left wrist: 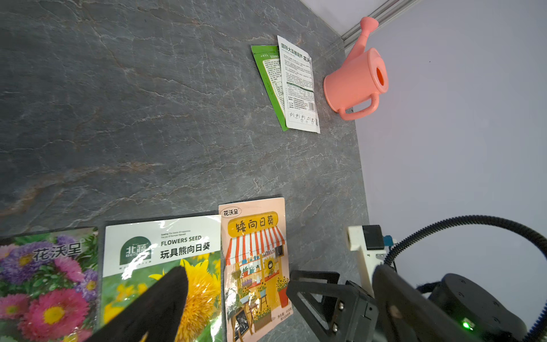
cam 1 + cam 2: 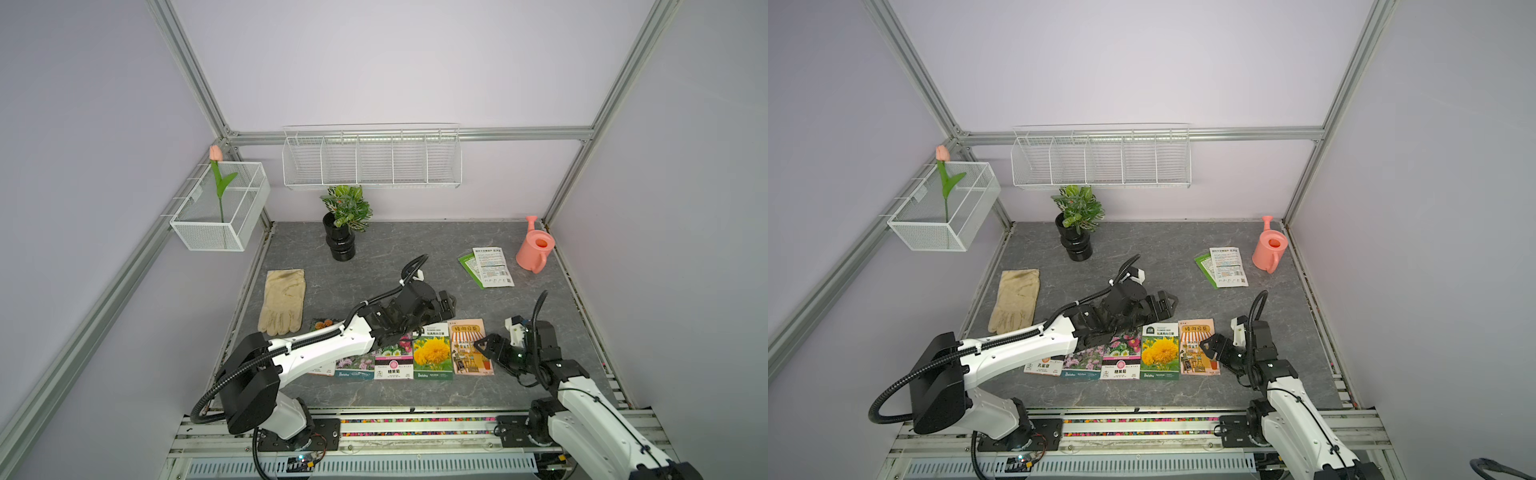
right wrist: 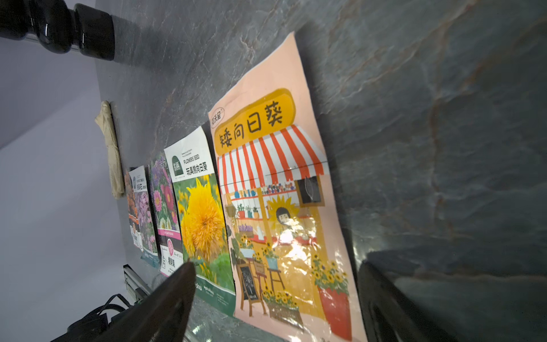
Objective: Arrange the seed packets in a row
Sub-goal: Place the seed packet at the center of the board.
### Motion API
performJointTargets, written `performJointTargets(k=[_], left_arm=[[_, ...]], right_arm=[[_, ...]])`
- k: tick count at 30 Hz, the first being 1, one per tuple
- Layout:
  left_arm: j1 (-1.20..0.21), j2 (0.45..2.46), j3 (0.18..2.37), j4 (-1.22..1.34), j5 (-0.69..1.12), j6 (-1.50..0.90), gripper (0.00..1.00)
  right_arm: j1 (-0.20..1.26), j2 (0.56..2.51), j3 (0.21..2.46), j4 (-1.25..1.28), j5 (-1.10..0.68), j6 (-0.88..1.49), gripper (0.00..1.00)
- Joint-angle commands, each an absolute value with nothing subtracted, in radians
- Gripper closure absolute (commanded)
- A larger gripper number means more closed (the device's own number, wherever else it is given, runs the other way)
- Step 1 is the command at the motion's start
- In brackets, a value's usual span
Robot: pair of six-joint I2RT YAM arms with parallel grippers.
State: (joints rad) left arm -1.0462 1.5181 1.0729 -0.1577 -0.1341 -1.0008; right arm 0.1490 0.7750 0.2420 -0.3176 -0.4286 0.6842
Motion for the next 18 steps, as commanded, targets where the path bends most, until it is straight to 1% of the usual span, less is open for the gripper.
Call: performJointTargets(k=[1, 4, 8, 18], left_arm=[[-1.026, 1.581, 1.118, -0.150, -0.141, -0.968, 0.00], [-0.995, 1.633, 1.164, -0.149, -0.104, -0.962, 0.00], [-0.959, 1.684, 1.206, -0.151, -0.038, -0.952, 0.00], [-0.940, 1.723, 1.215, -0.127, -0.007, -0.951, 0.00]], right_arm=[[0.157, 0.777, 0.258, -0.358, -0.433, 0.691, 0.12], [0.157, 0.769, 0.266, -0.358, -0.420, 0.696, 0.12], [0.157, 0.813, 0.288, -0.350, -0.441, 0.685, 0.12], [0.158, 0.767, 0.267, -0.369, -0.465, 0.710, 0.12]])
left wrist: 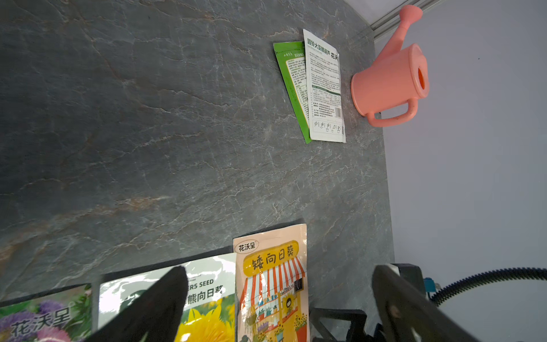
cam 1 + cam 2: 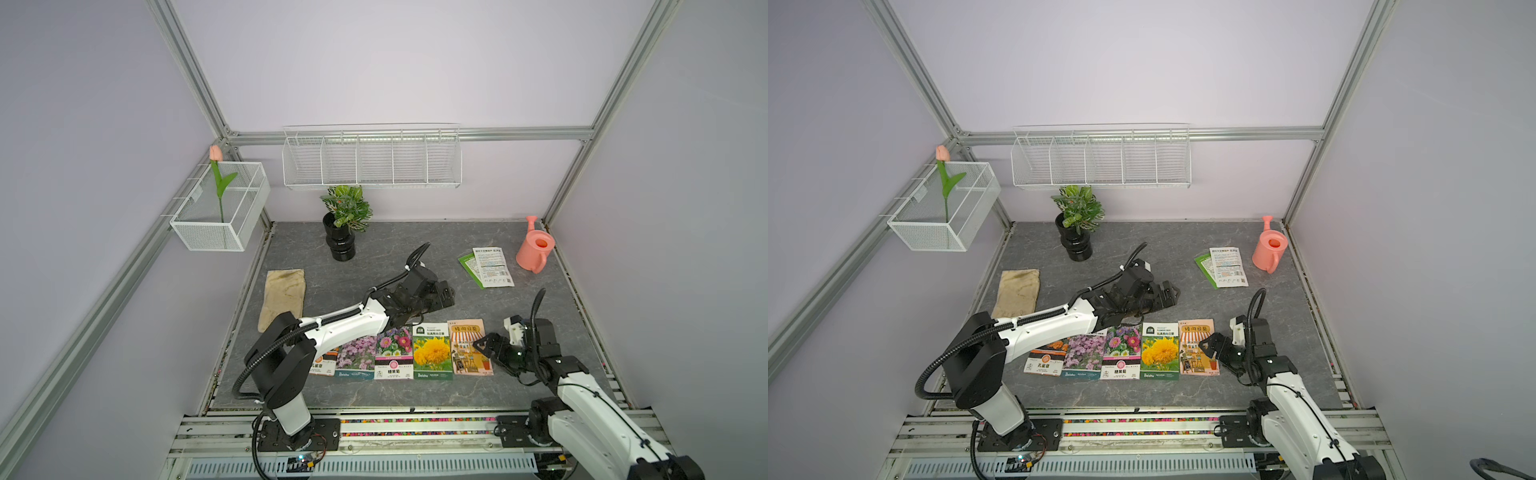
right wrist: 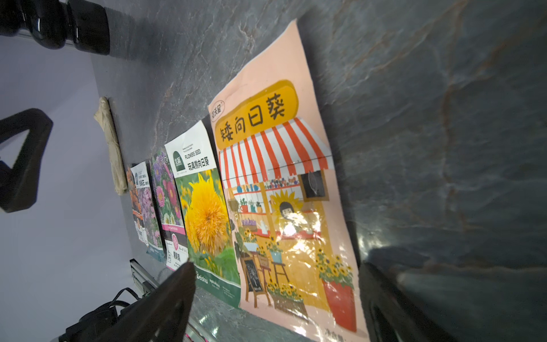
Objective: Arrange the seed packets in a row
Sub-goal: Place the seed packet at the center of the board, then pick up the seed packet from the center of the board.
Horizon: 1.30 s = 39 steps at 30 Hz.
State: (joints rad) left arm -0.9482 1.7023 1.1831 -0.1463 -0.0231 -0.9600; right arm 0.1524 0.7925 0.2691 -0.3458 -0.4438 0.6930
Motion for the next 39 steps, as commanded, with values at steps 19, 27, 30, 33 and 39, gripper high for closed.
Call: performJointTargets(k=[19, 27, 30, 33, 39], left_arm=[[-0.790, 2.338, 1.925, -0.075, 0.419, -0.678, 0.00], [-0.746, 2.585, 2.271, -0.133, 0.552, -0.619, 0.00], [-0.742, 2.676, 2.399, -0.154, 0.585, -0.645, 0.00], [-0.741, 2.737, 2.466, -0.140, 0.587, -0.683, 0.00], [-0.739, 2.818, 2.514, -0.074, 0.626, -0.802, 0.00]], right_arm=[[-0.043, 1.307, 0.642, -0.026, -0.215, 0.702, 0.12], [-0.137, 1.619, 0.860, 0.043, -0.191, 0.693, 0.11], [-0.165, 1.726, 0.932, 0.067, -0.239, 0.684, 0.10], [-0.179, 1.819, 0.993, 0.074, -0.279, 0.657, 0.08], [-0.177, 1.951, 1.101, 0.033, -0.339, 0.602, 0.05]])
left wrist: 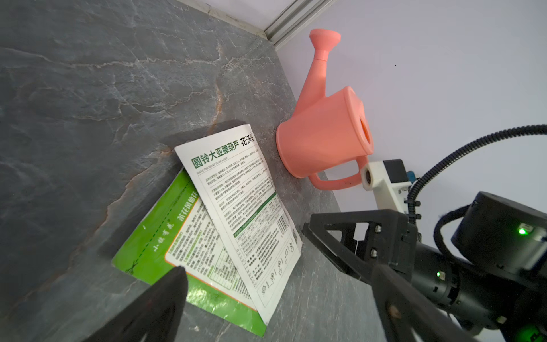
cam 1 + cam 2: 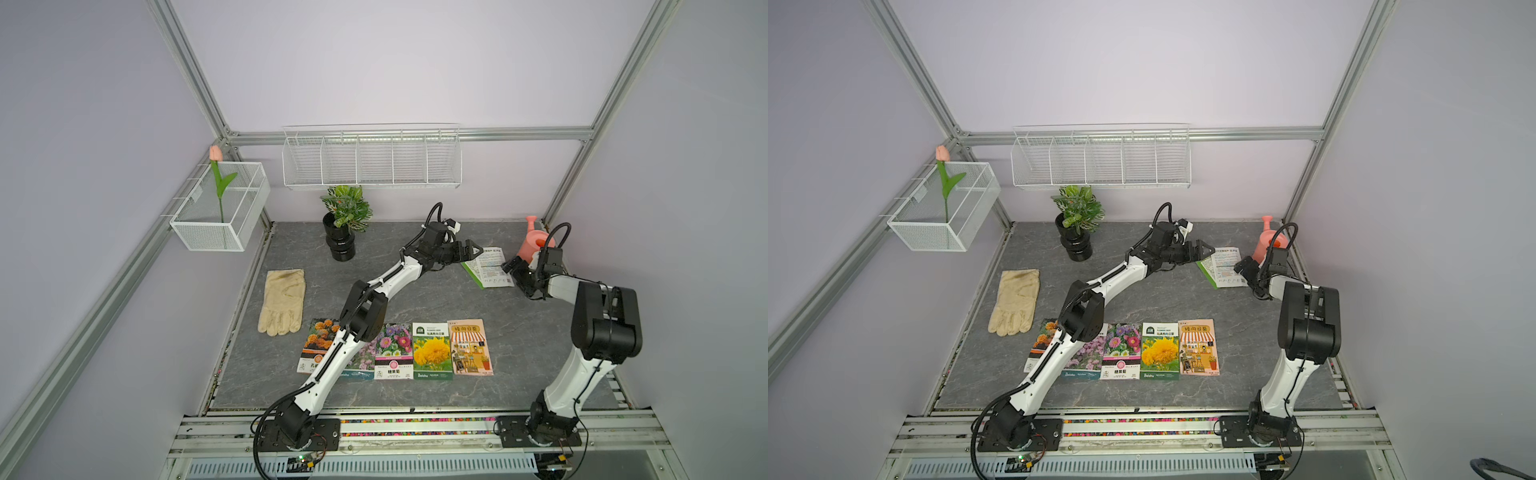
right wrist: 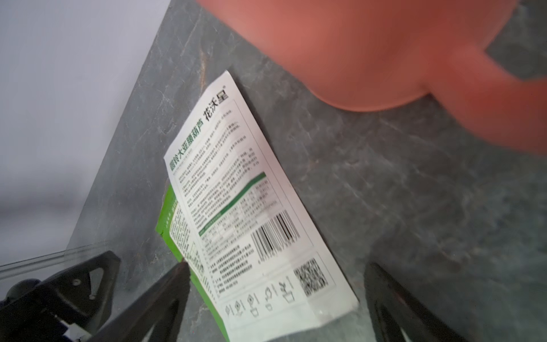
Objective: Arrange the seed packets in a row
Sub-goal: Pick up the seed packet from the center of the board.
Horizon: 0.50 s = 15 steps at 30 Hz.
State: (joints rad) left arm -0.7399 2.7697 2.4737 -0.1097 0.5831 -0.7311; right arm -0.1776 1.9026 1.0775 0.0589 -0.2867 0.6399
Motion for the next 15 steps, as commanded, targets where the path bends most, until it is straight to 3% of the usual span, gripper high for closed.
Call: performJointTargets(k=[1, 8, 15], left_arm=[[-0.739, 2.829, 2.518, -0.063, 0.634, -0.824, 0.00], [-0.742, 2.876, 2.538, -0.106, 0.664, -0.919, 0.00], [-0.742, 2.850, 2.447, -0.015, 0.723, -1.007, 0.00]], right_arm=[[-0.175, 1.965, 1.105, 0.038, -0.352, 0.602, 0.04], [-0.094, 2.052, 1.152, 0.018, -0.464, 0.596, 0.01], [-0.022, 2.063, 1.175, 0.047, -0.544, 0.598, 0.12]])
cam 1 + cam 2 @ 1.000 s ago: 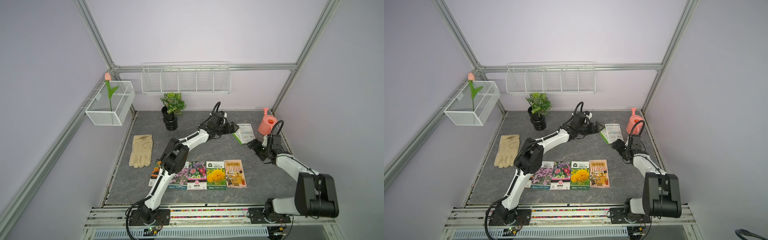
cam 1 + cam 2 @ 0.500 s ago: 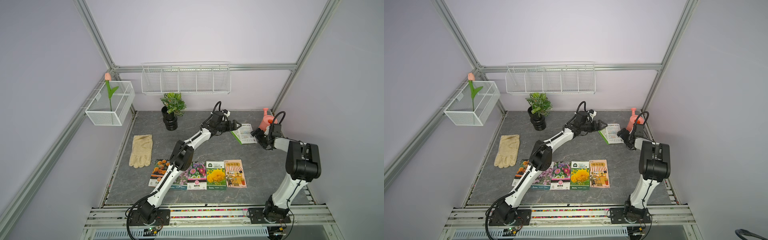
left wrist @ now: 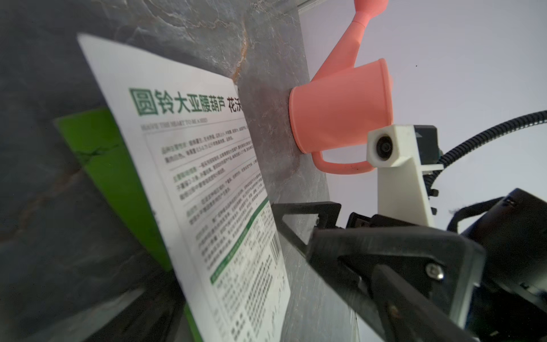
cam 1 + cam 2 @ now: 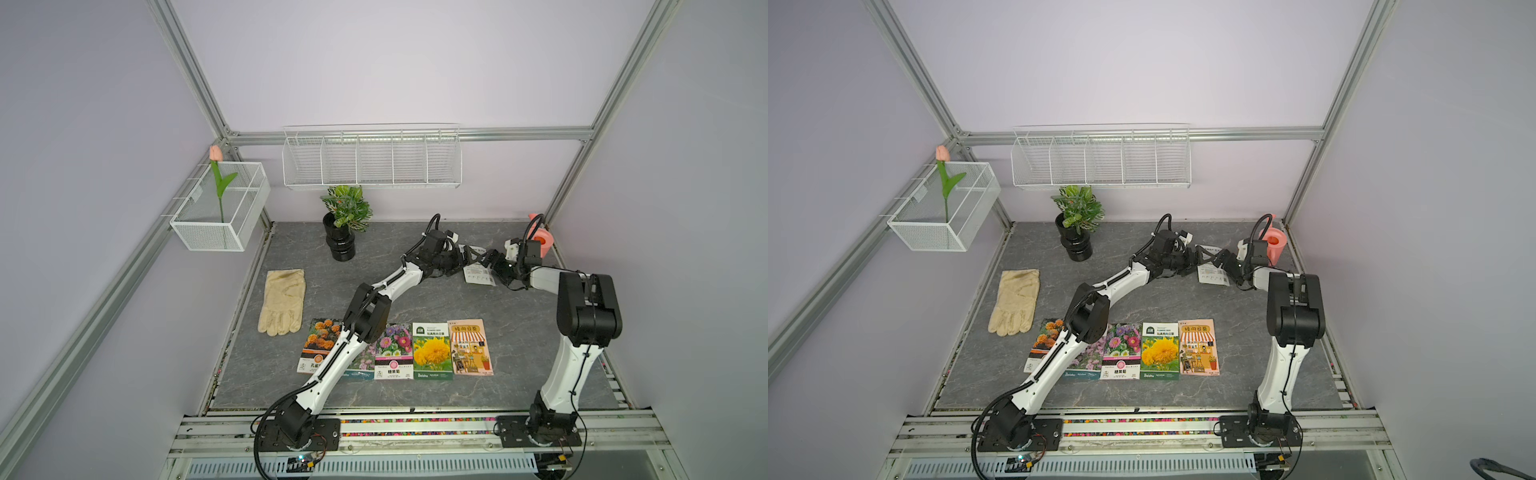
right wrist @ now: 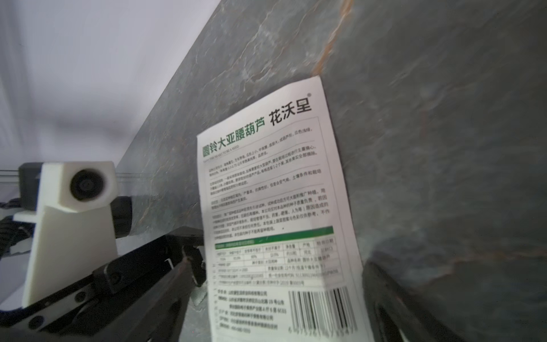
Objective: Arrange the seed packets in a row
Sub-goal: Pick up the seed packet from the center of the board.
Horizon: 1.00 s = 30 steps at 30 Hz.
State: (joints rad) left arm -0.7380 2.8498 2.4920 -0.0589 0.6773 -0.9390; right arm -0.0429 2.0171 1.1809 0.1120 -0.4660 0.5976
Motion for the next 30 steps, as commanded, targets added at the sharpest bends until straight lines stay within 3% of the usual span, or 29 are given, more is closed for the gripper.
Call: performJointTargets(k=[1, 7, 14, 21, 25, 28, 30], left_arm=[[-0.742, 2.839, 2.421, 0.006, 0.733, -1.019, 0.02], [-0.737, 2.650, 2.141, 0.078, 0.723, -0.984, 0.40], [-0.727, 2.453, 1.924, -0.054, 0.631, -0.789, 0.70], [-0.730, 2.477, 1.910, 0.075, 0.705, -0.887, 0.84], [-0.732, 2.473, 1.906, 0.046, 0.698, -0.873, 0.89], [-0.732, 2.459, 1.902, 0.018, 0.688, -0.847, 1.00], [-0.732, 2.435, 1.899, -0.042, 0.661, -0.794, 1.00]], right_arm=[[-0.018, 2.061, 1.175, 0.048, -0.545, 0.598, 0.13], [-0.014, 2.013, 1.126, 0.110, -0.568, 0.624, 0.18], [-0.014, 1.945, 1.044, 0.219, -0.602, 0.683, 0.18], [0.005, 1.927, 0.998, 0.306, -0.650, 0.739, 0.19], [0.020, 1.900, 0.974, 0.316, -0.650, 0.740, 0.19], [0.024, 1.885, 0.958, 0.345, -0.661, 0.759, 0.19], [0.023, 1.862, 0.941, 0.347, -0.650, 0.760, 0.18]])
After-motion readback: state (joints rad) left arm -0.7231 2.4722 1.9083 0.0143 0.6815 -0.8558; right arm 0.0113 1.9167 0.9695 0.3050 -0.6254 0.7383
